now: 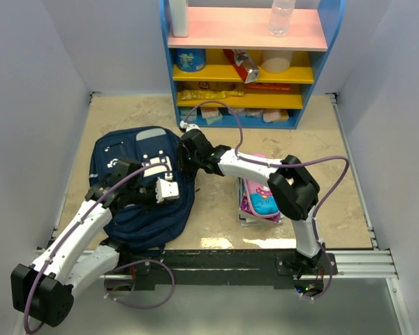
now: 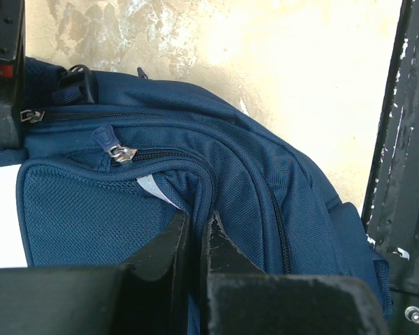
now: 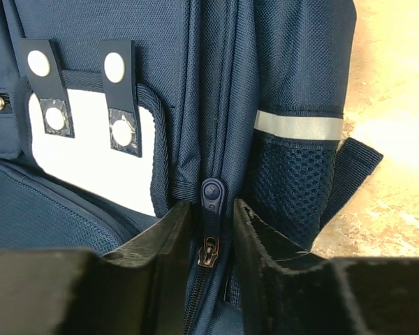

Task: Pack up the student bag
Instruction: Unzip the student bag at the center of the board.

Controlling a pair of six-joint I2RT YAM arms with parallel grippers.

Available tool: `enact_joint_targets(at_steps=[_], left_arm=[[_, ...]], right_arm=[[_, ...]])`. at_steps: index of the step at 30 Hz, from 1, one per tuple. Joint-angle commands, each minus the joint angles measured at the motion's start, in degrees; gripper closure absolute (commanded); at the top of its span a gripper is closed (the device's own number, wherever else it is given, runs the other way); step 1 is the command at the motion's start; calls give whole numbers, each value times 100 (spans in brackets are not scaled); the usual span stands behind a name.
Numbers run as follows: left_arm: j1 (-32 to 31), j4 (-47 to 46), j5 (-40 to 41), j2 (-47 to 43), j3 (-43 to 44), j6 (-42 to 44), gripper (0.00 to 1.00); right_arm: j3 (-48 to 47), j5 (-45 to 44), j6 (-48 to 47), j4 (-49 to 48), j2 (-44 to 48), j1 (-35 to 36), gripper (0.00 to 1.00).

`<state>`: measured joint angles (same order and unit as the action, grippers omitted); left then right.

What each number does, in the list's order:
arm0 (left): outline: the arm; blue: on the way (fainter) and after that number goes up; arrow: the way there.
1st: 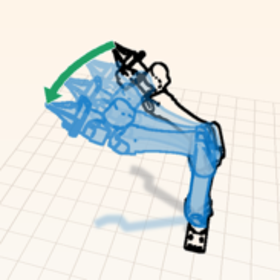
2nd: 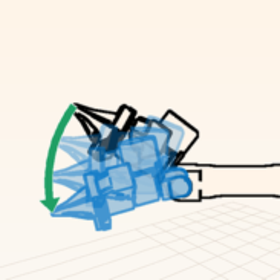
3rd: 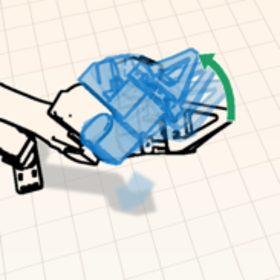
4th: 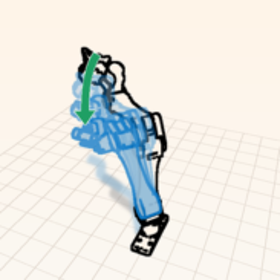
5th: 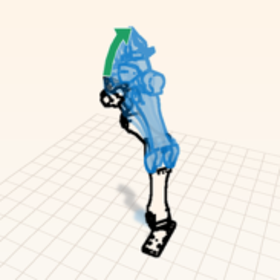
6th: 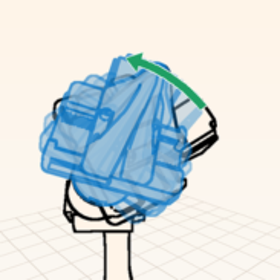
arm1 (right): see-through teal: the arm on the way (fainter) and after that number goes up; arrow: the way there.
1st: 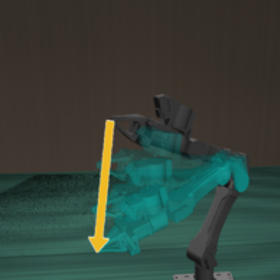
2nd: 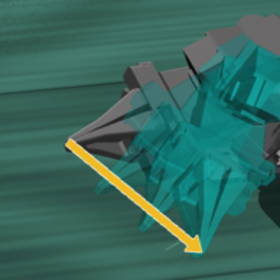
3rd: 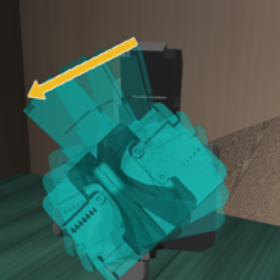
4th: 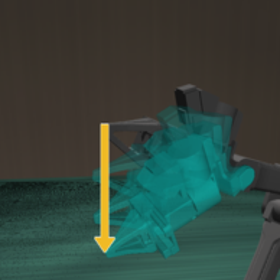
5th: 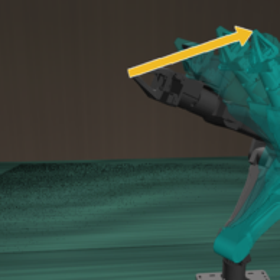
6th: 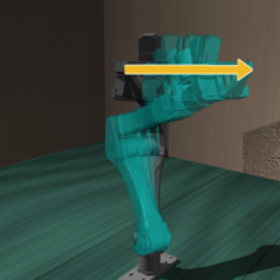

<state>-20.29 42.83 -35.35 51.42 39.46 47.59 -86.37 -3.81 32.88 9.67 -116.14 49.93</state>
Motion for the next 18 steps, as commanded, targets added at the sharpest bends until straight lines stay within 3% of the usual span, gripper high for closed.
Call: enact_joint_targets(at_steps=[1,8,14,18], left_arm=[[-27,-372,-358,-97,132,-13,100],[-27,-381,-385,-106,105,-13,100],[-27,-345,-376,-132,97,-4,100],[-27,-354,-402,-141,70,13,100]], right_arm=[[40,-628,-28,193,205,-27,71],[182,-858,121,280,320,-71,70],[322,-1007,254,290,521,-98,57],[358,-981,254,228,505,-150,55]])
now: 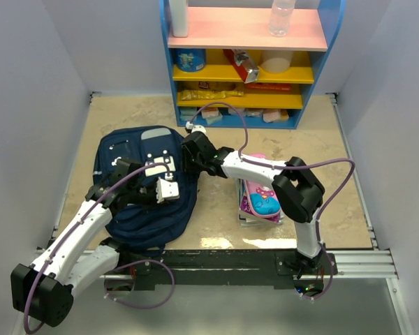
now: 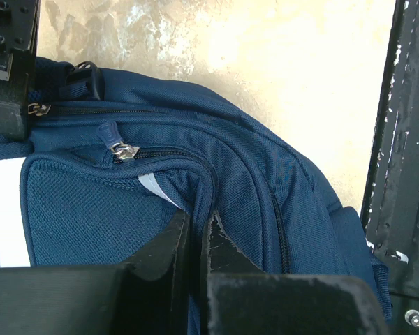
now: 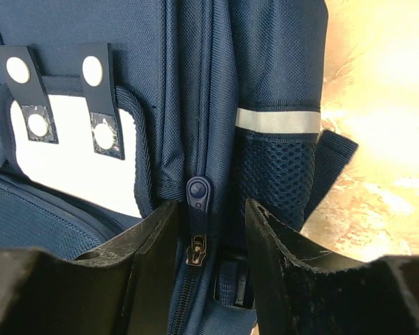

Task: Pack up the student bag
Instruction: Unzip the student bag at the center of the board.

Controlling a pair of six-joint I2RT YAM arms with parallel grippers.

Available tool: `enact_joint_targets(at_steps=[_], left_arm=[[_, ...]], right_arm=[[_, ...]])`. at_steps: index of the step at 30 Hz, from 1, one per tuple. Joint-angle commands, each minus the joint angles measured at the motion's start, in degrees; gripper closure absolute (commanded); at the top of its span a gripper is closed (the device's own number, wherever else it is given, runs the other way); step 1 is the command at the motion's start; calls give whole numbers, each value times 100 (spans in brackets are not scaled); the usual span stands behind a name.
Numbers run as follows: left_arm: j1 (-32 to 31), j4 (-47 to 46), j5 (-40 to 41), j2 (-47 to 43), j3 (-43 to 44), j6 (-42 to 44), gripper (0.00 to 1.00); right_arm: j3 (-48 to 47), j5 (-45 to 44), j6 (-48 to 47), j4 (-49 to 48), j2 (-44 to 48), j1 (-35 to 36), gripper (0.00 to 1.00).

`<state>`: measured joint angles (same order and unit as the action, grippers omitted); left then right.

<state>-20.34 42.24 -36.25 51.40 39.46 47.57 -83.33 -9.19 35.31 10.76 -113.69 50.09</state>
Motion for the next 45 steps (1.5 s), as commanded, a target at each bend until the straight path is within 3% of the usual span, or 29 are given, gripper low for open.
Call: enact_joint_targets(at_steps=[1,16,21,27,35,40,45], left_arm=[[-23,-295,-313,-139,70,15,100],[-23,-269,-313,-209,0,24,100],[-23,-251,-321,-209,-9,42,100],[-23,-251,-321,-218,-18,42,100],[-32,-242,-304,-235,-18,33,100],[-23,-251,-286,-253,-44,42,100],[-23,-251,-295,-262,-44,42,100]], right_arm=[[-7,-435,11,119,233,-166,55],[-649,101,-235,-127,-241,-175,64],[-378,207,-305,-452,-92,-166,80],[-54,-188,-297,-478,249,-183,84],[1361,-1172,634,-1523,1181,-201,77],[1855,-673,558,-2452,1375,-210,65],[1330,-594,574,-1772,1060,-236,65]])
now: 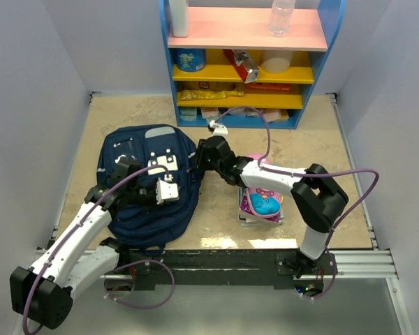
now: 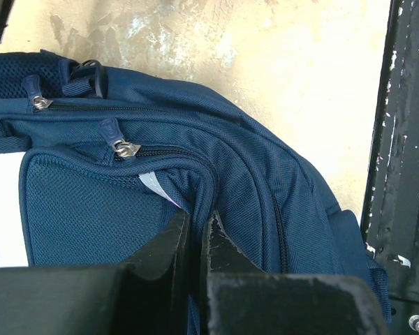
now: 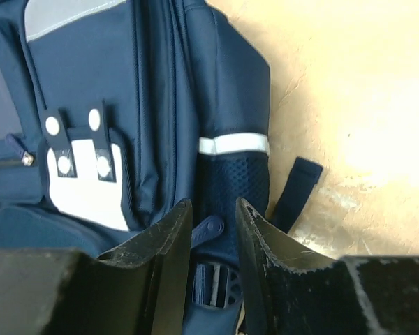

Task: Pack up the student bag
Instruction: Unzip the student bag at the center of the board.

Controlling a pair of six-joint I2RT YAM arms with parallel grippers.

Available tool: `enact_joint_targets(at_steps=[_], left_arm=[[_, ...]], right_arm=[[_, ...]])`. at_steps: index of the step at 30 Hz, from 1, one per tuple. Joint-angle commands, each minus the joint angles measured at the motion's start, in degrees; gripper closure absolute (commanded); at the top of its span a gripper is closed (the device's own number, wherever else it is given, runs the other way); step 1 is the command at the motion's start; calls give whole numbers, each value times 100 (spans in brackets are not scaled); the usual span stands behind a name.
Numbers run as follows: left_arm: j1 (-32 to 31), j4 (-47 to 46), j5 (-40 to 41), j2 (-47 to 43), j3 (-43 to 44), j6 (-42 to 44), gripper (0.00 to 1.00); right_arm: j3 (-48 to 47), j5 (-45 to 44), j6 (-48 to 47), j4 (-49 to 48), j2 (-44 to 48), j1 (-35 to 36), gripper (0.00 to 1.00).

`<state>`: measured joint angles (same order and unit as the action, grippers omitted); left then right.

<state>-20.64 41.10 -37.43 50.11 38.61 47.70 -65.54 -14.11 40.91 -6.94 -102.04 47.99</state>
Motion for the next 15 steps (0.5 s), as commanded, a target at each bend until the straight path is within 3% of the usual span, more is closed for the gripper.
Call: enact_joint_targets(at_steps=[1,11,15], left_arm=[[8,-138,-177,-133,33,29,100],[8,-138,-177,-150,32,55,100],[8,-146,-177,-168,6,64,100]], right_arm=[[-521,-31,14,121,-167,-18,65],[-960,909,1112,1352,-273,-61,53],[-1049,788,938,1617,-159,-70,50]])
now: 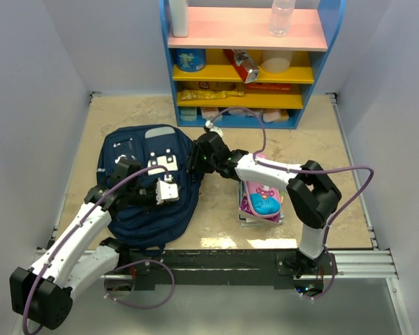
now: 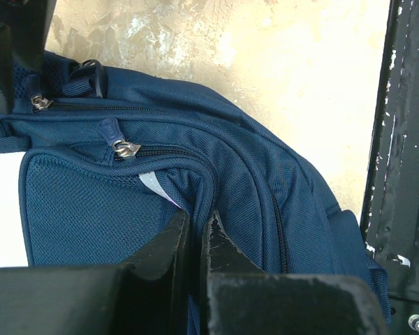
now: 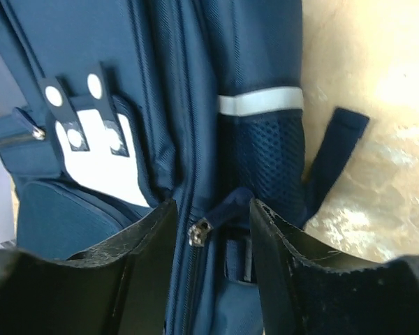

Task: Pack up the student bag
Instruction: Unzip the student bag at the center of the board.

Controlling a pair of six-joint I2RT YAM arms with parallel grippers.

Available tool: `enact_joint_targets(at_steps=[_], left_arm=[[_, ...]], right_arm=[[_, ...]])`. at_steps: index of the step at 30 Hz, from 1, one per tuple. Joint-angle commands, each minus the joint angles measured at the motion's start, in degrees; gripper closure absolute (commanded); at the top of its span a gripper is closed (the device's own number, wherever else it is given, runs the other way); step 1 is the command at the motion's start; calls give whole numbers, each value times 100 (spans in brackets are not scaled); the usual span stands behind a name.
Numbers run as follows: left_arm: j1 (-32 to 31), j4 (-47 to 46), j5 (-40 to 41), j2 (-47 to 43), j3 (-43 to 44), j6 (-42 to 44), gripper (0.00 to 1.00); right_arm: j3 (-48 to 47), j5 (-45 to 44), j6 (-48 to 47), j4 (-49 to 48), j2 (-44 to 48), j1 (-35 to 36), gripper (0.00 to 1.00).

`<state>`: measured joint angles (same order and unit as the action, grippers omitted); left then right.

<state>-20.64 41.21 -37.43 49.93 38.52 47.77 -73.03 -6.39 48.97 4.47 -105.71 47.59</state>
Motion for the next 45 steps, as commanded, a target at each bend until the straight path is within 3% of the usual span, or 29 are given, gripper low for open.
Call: enact_joint_targets(at_steps=[1,3,5,6,9,12,13,16,18,22,29,45], left_arm=[[8,-157,-177,-150,15,48,100],[8,-157,-151,-159,24,31,100],[8,-157,-116,-159,24,13,100],[8,-140,-98,-177,15,22,100],[-1,-52,-80,-186,41,101,100],[8,185,34,-221,85,259,100],[8,368,69,-229,103,399,100],[8,667,174,-265,164,601,100],[8,739,183,-291,173,637,100],[16,757,122,-265,199,637,100],[17,871,87,-309,244,716,100],[8,968,104,-423,358,769,100]], right_arm=[[-299,-141,-113,545,305,-31,53],[-334,-625,-971,520,411,-40,55],[-395,-540,-1799,424,420,-127,59],[-431,-512,-2760,380,411,-128,58],[-204,-250,-4371,258,507,-136,51],[779,381,-5891,-743,1077,-119,46],[1052,532,-6177,-1346,1236,-119,44],[1783,1244,-6987,-1939,1790,-119,40],[1837,1560,-7478,-1750,1852,-128,40],[1521,2535,-7885,-1274,1677,-128,44],[1301,3108,-7921,-1378,1273,-128,47],[931,3030,-8166,-1651,411,-119,56]])
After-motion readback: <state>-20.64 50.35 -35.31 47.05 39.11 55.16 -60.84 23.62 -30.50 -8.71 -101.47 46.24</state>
